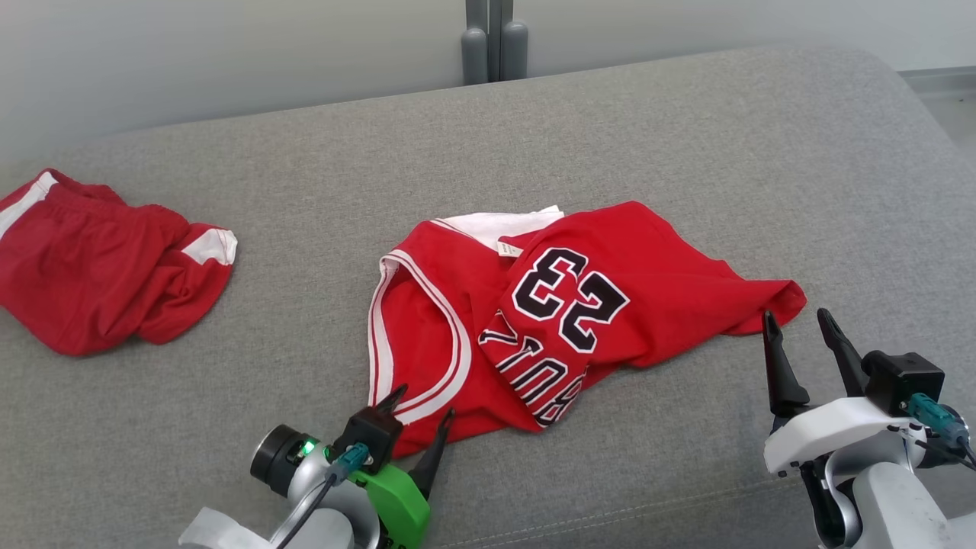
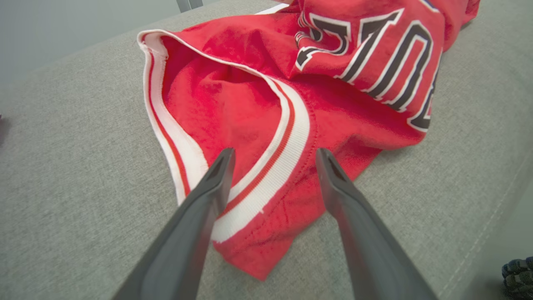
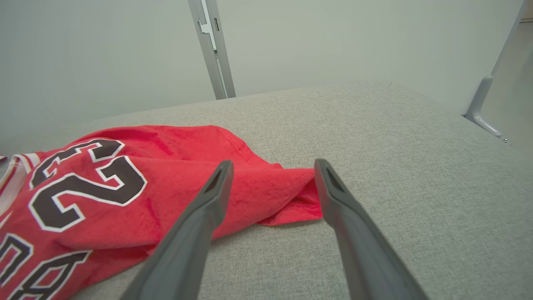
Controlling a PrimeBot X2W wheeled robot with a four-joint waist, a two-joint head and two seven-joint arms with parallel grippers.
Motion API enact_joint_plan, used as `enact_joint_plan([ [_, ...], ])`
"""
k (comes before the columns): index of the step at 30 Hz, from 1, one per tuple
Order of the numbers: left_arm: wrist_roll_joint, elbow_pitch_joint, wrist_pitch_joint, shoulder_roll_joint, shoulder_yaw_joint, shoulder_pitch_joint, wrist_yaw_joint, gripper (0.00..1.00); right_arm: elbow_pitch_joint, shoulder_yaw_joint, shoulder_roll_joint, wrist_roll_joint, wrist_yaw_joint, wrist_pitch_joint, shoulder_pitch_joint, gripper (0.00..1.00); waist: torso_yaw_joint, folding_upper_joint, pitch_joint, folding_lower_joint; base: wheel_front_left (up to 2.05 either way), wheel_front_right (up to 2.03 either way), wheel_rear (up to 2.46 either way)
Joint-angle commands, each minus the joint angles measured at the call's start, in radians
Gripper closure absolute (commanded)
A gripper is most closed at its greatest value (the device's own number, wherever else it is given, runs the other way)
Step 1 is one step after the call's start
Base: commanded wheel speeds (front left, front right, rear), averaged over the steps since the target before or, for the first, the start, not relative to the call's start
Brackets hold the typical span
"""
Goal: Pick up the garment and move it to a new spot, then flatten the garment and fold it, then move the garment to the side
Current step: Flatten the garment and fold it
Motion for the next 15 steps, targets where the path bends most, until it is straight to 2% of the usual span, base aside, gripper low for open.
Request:
enact_joint_plan([
  [1, -0.019, 0.019, -0.003, 0.011, -0.016, -0.031, -0.002, 0.0, 0.001, 0.001, 0.0, 0.004, 0.0, -0.004, -0.012, 0.0, -0.012, -0.0001, 0.009, 0.0, 0.0, 0.0, 0.0],
  [3, -0.042, 0.051, -0.003, 0.014, -0.036, -0.042, -0.002, 0.0, 0.0, 0.001, 0.002, 0.004, 0.0, -0.005, -0.013, 0.0, -0.017, -0.0001, 0.011, 0.0, 0.0, 0.0, 0.0],
  [4, -0.058, 0.071, -0.003, 0.014, -0.047, -0.045, -0.002, 0.1, -0.001, 0.001, 0.003, 0.003, 0.0, -0.005, -0.012, 0.0, -0.02, -0.0001, 0.011, 0.0, 0.0, 0.0, 0.0],
  [5, -0.067, 0.075, -0.003, 0.018, -0.044, -0.059, -0.002, 0.73, -0.003, -0.001, 0.002, 0.003, 0.0, -0.004, -0.011, 0.0, -0.021, -0.0001, 0.012, 0.0, 0.0, 0.0, 0.0],
  [6, -0.072, 0.08, -0.003, 0.02, -0.043, -0.069, -0.002, 1.0, -0.003, -0.003, 0.002, 0.004, 0.0, -0.005, -0.01, 0.0, -0.022, -0.0001, 0.013, 0.0, 0.0, 0.0, 0.0],
  [15, -0.11, 0.124, -0.003, 0.023, -0.101, -0.09, -0.002, 1.0, -0.005, -0.014, 0.008, -0.004, 0.0, -0.005, -0.004, 0.0, -0.008, -0.0001, 0.008, 0.0, 0.0, 0.0, 0.0],
])
